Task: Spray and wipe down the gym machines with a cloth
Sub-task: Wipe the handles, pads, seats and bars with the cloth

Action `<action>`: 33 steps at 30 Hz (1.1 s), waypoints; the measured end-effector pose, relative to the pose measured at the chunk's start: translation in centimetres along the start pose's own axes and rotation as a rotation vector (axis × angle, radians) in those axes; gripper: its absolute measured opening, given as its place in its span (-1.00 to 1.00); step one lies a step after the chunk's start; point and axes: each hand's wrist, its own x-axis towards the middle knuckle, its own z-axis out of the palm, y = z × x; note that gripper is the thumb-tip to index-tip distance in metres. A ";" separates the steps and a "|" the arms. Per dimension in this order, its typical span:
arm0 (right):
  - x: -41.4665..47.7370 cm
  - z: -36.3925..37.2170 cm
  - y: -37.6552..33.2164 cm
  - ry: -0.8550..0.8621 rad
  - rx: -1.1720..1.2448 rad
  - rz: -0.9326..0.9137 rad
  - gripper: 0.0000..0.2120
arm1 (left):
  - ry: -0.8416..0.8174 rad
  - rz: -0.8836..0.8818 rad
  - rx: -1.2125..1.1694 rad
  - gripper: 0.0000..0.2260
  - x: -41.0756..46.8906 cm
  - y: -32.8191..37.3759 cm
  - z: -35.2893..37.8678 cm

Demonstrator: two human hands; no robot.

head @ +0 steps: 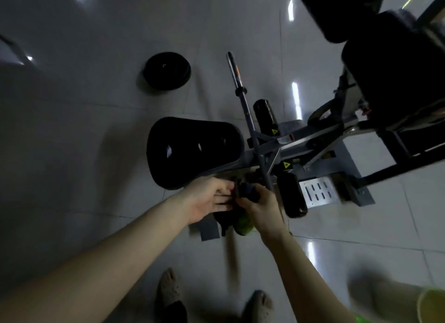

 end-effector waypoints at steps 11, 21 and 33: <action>10.8 2.6 5.1 0.063 -0.055 -0.105 -0.86 | 0.491 0.302 0.404 -0.79 9.8 -5.8 -10.0; 20.8 8.5 6.2 0.450 -0.538 -0.679 -0.80 | 1.049 0.580 0.475 -0.80 16.6 -6.1 -19.8; 24.9 16.5 15.9 0.474 -0.643 -0.844 -0.65 | 0.560 0.692 -0.014 -0.44 24.9 -11.2 -26.1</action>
